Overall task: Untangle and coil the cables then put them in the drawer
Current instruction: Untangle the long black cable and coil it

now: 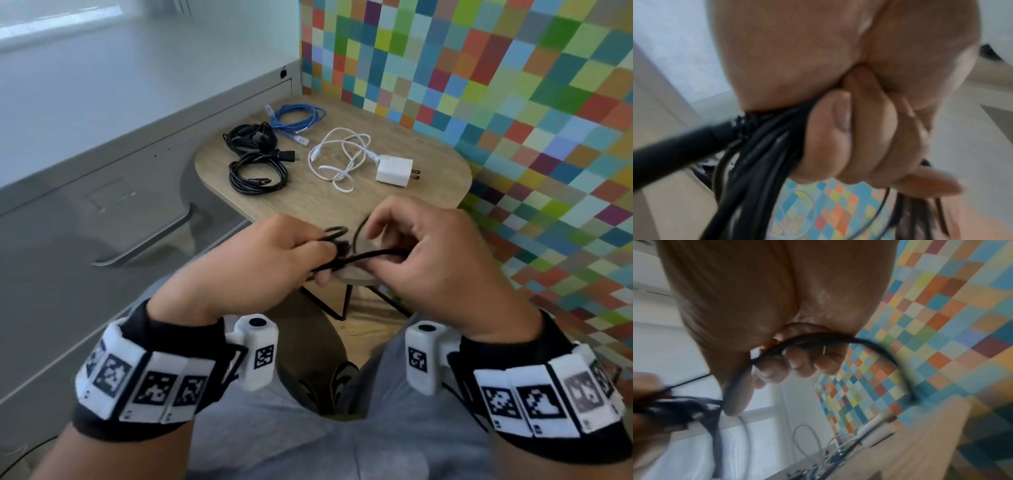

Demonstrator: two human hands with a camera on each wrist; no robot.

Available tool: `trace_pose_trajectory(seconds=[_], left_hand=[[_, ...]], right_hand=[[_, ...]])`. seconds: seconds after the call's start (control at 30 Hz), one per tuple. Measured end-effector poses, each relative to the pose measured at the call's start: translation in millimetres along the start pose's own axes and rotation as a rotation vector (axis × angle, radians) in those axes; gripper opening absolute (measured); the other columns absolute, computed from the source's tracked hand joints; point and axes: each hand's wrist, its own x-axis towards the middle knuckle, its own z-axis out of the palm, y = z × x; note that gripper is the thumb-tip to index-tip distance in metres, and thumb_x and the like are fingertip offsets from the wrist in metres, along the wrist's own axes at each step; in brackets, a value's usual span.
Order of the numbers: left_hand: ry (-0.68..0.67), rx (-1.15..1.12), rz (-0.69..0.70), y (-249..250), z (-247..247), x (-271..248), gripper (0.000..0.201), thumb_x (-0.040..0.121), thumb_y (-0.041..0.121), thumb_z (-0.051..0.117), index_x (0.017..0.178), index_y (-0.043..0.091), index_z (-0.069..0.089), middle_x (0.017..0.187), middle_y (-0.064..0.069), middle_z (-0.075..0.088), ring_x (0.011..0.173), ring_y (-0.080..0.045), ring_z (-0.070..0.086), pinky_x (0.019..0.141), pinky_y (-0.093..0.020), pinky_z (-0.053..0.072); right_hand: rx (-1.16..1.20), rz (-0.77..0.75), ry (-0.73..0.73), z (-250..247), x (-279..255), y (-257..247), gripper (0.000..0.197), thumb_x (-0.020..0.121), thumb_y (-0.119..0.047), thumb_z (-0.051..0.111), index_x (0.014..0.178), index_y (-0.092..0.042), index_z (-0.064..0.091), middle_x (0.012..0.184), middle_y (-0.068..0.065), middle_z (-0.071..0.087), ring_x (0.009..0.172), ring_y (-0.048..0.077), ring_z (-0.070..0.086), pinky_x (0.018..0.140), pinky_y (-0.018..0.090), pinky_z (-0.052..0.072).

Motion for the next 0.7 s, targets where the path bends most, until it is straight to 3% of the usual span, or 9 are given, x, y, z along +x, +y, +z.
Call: trace_pose_trajectory(seconds=[0.07,0.17,0.23,0.3,0.47,0.53,0.6,0.67,0.7], left_hand=[[-0.093,-0.210,0.053,-8,-13,-8,0.034,0.085,0.037,0.062,0.069,0.008,0.066,0.048,0.002,0.037,0.043,-0.010,0.029,0.045,-0.021,0.025],[-0.010,-0.605,0.163,-17,-24,-15,0.046,0.078,0.029,0.074,0.084,-0.012,0.054,0.050,-0.002,0.037,0.042,-0.007,0.025,0.041,-0.024,0.010],[0.062,-0.780,0.245,-19,-28,-16,0.037,0.085,0.036,0.074,0.080,0.007,0.053,0.053,0.007,0.034,0.042,-0.007,0.020,0.042,-0.030,0.008],[0.139,-0.865,0.245,-19,-30,-14,0.031,0.098,0.038,0.057,0.075,0.018,0.048,0.054,0.009,0.026,0.043,-0.010,0.012,0.041,-0.029,0.013],[0.170,-0.991,0.203,-16,-22,-7,0.036,0.105,0.041,0.034,0.076,0.022,0.046,0.056,0.009,0.017,0.042,-0.010,0.008,0.041,-0.025,0.013],[0.170,-1.010,0.194,-16,-20,-5,0.037,0.106,0.041,0.034,0.077,0.022,0.046,0.056,0.009,0.017,0.042,-0.010,0.009,0.041,-0.024,0.014],[0.174,-1.034,0.191,-15,-19,-5,0.037,0.106,0.042,0.033,0.077,0.023,0.046,0.055,0.010,0.017,0.041,-0.009,0.009,0.041,-0.023,0.014],[0.172,-1.069,0.192,-13,-18,-6,0.038,0.106,0.044,0.031,0.076,0.024,0.045,0.055,0.011,0.016,0.041,-0.009,0.008,0.041,-0.022,0.013],[0.166,-1.085,0.198,-12,-18,-6,0.039,0.106,0.044,0.029,0.077,0.024,0.045,0.055,0.011,0.016,0.041,-0.009,0.008,0.042,-0.022,0.013]], right_hand=[[0.009,0.041,0.078,-6,1,13,0.018,0.082,-0.038,0.084,0.091,-0.035,0.069,0.066,-0.008,0.062,0.062,0.014,0.060,0.059,0.036,0.052],[0.094,0.098,0.161,-11,2,28,0.015,0.085,-0.030,0.084,0.082,-0.038,0.071,0.077,-0.011,0.069,0.069,0.011,0.064,0.061,0.024,0.052],[0.129,0.119,0.161,-12,2,32,0.015,0.087,-0.028,0.083,0.080,-0.034,0.071,0.079,-0.008,0.070,0.069,0.012,0.063,0.061,0.023,0.051],[0.196,0.130,0.154,-10,2,30,0.012,0.088,-0.026,0.082,0.081,-0.029,0.073,0.076,0.000,0.068,0.066,0.017,0.060,0.061,0.030,0.051],[0.537,0.090,0.171,-6,2,22,0.024,0.106,-0.029,0.053,0.101,-0.011,0.068,0.058,0.004,0.045,0.055,0.031,0.048,0.067,0.043,0.054],[0.639,0.120,0.218,-10,3,23,0.022,0.106,-0.028,0.051,0.102,-0.014,0.067,0.057,0.007,0.037,0.048,0.026,0.040,0.058,0.042,0.054],[0.643,0.162,0.255,-13,3,27,0.021,0.109,-0.022,0.051,0.102,-0.016,0.070,0.058,0.014,0.030,0.045,0.026,0.029,0.046,0.037,0.038],[0.514,0.191,0.255,-13,2,31,0.022,0.109,-0.019,0.053,0.106,-0.019,0.075,0.056,0.005,0.037,0.048,0.024,0.032,0.046,0.037,0.028],[0.411,0.198,0.236,-12,2,33,0.021,0.108,-0.020,0.055,0.109,-0.020,0.076,0.055,-0.009,0.046,0.050,0.012,0.040,0.047,0.032,0.032]])
